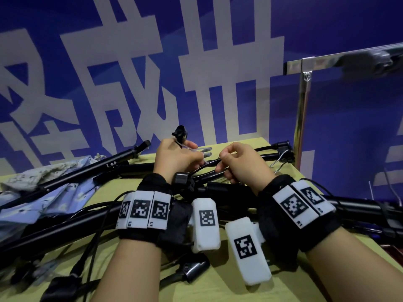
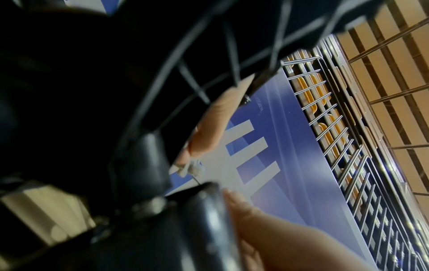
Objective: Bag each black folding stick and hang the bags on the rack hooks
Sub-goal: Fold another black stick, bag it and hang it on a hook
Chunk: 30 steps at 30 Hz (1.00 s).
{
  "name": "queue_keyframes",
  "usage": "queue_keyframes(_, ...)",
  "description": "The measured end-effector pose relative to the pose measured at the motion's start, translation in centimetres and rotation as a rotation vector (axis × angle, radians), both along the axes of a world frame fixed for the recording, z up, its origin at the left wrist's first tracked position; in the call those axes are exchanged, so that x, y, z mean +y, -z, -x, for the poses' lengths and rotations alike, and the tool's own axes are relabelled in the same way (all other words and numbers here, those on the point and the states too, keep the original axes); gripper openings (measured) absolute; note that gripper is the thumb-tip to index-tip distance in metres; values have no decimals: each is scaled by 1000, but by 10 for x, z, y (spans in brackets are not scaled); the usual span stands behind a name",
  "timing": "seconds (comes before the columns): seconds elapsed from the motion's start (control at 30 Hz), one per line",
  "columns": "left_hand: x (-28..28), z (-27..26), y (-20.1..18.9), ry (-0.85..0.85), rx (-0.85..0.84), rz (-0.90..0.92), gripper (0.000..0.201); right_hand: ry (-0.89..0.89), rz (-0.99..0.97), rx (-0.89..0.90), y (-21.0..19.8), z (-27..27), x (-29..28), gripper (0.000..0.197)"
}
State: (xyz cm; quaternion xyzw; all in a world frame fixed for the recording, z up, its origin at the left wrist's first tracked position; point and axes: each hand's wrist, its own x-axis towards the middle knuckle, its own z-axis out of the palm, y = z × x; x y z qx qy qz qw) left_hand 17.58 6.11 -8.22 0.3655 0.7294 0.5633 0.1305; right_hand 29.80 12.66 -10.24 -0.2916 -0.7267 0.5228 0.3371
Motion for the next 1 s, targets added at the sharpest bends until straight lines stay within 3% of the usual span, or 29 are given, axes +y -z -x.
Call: queue_keyframes(1.0, -3, -7, -6, 47, -9, 46, 20, 7, -119, -60, 3, 1, 0, 19)
